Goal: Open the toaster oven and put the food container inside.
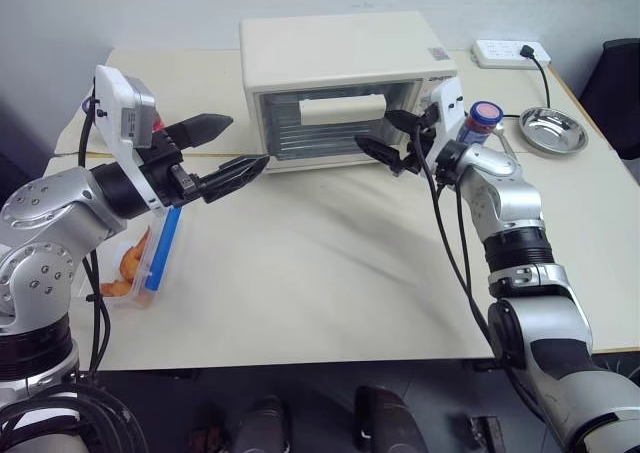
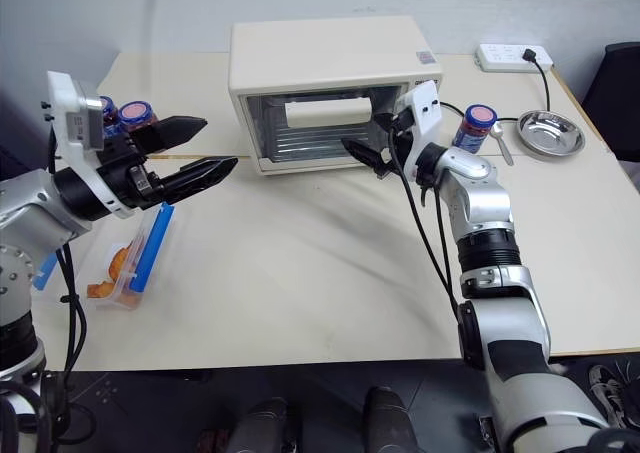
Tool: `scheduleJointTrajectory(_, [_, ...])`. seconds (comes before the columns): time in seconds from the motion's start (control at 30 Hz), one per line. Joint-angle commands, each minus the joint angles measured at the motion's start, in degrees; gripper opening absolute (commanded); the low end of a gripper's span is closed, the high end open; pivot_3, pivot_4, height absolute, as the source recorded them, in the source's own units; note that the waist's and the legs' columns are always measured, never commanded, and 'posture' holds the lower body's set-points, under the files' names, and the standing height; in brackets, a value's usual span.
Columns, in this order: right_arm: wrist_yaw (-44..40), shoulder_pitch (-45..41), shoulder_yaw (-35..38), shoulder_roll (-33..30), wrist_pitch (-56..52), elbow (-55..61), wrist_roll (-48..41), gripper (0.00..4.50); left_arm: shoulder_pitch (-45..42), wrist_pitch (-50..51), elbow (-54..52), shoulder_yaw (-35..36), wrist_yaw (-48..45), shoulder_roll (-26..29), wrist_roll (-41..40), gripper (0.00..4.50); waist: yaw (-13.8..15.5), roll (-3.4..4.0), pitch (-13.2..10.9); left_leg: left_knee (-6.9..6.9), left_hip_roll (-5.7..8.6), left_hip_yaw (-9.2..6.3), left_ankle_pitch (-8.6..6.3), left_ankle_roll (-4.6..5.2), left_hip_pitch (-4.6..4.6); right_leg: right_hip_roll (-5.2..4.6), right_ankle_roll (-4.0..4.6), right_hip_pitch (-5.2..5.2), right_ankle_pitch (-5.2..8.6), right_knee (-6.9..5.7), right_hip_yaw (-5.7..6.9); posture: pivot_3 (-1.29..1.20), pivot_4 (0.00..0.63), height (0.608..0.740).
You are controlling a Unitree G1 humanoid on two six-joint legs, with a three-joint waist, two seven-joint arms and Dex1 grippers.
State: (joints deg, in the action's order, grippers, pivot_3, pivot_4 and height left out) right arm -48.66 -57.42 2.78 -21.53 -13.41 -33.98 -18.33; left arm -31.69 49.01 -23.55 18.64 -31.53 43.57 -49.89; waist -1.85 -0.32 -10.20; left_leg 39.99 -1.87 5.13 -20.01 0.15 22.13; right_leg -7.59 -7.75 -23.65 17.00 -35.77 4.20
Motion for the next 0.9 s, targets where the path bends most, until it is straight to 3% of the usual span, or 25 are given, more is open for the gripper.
scheduleJointTrajectory(0.03, [-4.4,2.1,0.7,0.0,-2.3,9.3,-4.0,4.47,-0.6,-2.3,0.5,-0.3,-0.2,-0.2,1.6,4.50,0.0,0.00,0.0,0.00,0.00,0.00,0.00,0.00,0.00,0.00,0.00,-0.01,0.00,0.00,0.00,0.00,0.150,0.740])
scheduleJointTrajectory(0.37, [-5.2,14.0,0.2,-0.8,-8.2,25.6,-7.1,4.47,-10.5,-11.2,15.2,-7.8,-0.7,-2.4,13.5,4.50,-0.1,0.02,0.0,-0.05,0.00,0.08,0.01,-0.03,-0.02,0.04,0.00,-0.07,0.00,-0.02,-0.01,0.00,0.150,0.740])
scheduleJointTrajectory(0.47, [-4.2,16.5,0.2,-0.6,-8.5,27.4,-6.7,4.50,-14.9,-15.6,21.9,-12.3,-3.1,-4.0,18.8,3.89,0.1,0.01,0.0,-0.06,0.00,0.10,0.01,-0.03,-0.01,0.05,0.00,-0.08,0.00,-0.01,-0.01,0.00,0.150,0.740])
scheduleJointTrajectory(0.67, [-2.7,18.4,0.3,-0.2,-8.9,29.0,-6.6,4.50,-22.0,-23.8,35.4,-19.8,-7.5,-7.4,28.7,2.01,0.0,0.01,0.0,-0.06,0.02,0.15,0.01,-0.02,-0.01,0.06,0.00,-0.08,0.00,0.00,-0.01,0.00,0.150,0.740])
scheduleJointTrajectory(0.87, [-0.9,20.7,0.3,0.0,-9.9,32.3,-7.0,4.50,-24.9,-27.2,41.4,-25.0,-12.1,-9.5,35.1,0.23,0.1,0.00,0.0,-0.07,0.02,0.14,0.01,-0.02,0.01,0.06,0.00,-0.11,0.00,0.00,0.01,0.00,0.150,0.740])
scheduleJointTrajectory(0.9, [-0.4,21.3,0.4,0.0,-10.2,33.2,-7.1,4.50,-25.0,-27.6,41.9,-25.6,-12.7,-9.8,36.1,0.23,0.1,0.00,0.0,-0.07,0.02,0.15,0.01,-0.02,0.01,0.06,0.00,-0.11,0.00,0.00,0.01,0.00,0.150,0.740])
